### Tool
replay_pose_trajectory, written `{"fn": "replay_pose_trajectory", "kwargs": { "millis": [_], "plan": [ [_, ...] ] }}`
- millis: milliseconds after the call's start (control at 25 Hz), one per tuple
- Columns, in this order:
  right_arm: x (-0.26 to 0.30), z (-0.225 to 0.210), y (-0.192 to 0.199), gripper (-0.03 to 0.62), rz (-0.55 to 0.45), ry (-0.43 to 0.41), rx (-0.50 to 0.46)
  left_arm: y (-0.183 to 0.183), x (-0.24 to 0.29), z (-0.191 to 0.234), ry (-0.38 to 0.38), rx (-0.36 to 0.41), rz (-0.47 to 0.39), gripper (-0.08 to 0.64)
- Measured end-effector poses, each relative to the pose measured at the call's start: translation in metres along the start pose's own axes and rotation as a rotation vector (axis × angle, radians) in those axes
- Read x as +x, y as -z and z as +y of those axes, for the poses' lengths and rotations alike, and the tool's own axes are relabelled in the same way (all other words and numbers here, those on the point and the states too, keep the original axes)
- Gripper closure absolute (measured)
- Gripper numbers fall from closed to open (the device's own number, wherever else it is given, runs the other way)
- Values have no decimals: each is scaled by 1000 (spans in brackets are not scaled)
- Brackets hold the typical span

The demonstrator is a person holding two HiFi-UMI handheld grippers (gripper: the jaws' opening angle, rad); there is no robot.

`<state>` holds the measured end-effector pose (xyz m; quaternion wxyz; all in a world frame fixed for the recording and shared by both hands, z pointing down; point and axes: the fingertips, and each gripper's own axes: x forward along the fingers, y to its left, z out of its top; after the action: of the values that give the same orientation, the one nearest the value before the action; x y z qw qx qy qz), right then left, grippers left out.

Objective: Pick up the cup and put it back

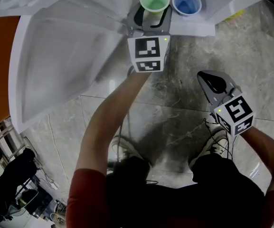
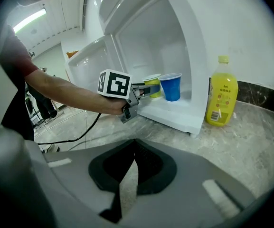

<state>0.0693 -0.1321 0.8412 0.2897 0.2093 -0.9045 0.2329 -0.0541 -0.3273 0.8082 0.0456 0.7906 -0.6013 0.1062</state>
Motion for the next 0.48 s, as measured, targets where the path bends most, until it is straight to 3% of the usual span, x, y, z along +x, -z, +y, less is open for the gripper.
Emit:
{"fn": "replay_pose_trajectory", "kwargs": {
  "millis": [480],
  "plan": [
    [0,-1,-3,592,-19,8,1,1,-4,-3,1,27,13,242]
  ]
}}
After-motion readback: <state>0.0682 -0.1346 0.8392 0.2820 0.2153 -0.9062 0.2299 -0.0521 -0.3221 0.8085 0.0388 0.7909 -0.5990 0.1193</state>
